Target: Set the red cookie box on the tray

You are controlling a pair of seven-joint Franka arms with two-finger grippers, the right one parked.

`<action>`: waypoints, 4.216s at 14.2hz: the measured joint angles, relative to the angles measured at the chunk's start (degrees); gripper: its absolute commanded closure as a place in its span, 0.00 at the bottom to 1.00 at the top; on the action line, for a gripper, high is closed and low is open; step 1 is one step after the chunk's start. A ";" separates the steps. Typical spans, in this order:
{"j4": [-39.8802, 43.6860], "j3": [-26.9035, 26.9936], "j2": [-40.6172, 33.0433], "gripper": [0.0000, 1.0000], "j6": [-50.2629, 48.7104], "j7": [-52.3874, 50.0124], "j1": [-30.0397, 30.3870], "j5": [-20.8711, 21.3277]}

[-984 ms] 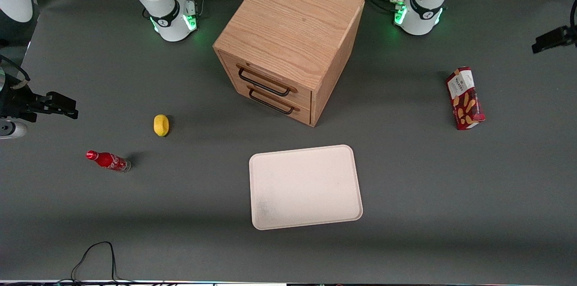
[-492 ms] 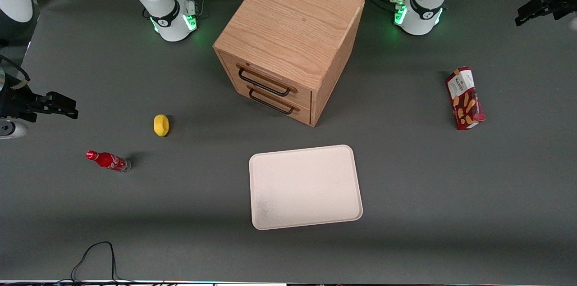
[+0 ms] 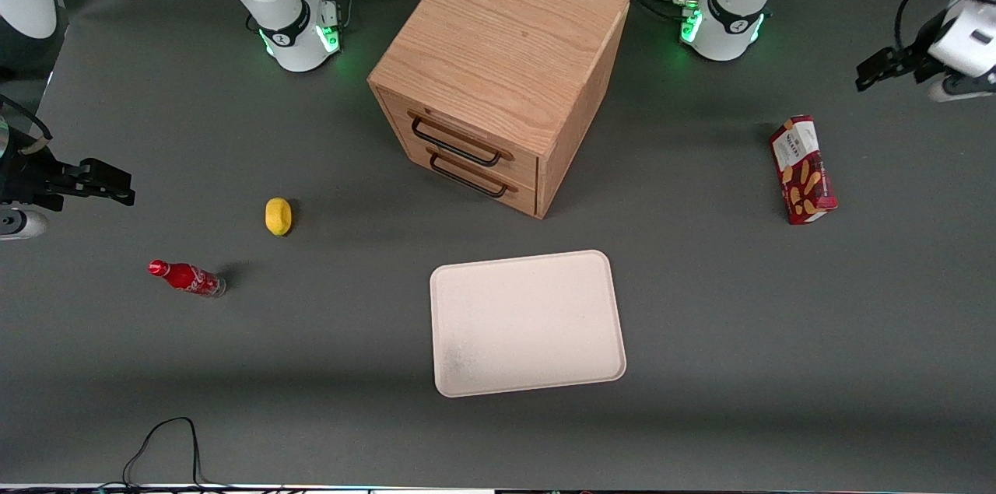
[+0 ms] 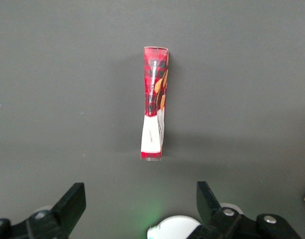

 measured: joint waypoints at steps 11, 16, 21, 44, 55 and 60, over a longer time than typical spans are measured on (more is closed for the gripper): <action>-10.95 0.37 21.98 0.01 34.52 1.89 1.37 0.03; -11.08 0.34 28.03 0.01 39.63 1.94 1.38 0.03; -11.03 0.34 28.00 1.00 39.65 1.96 1.38 0.03; 20.69 -2.22 20.21 1.00 -9.11 2.99 1.61 0.03; 42.04 -3.36 22.78 1.00 -24.41 2.98 1.45 -0.54; 44.65 -8.05 25.09 1.00 -24.21 -4.95 -0.06 -3.03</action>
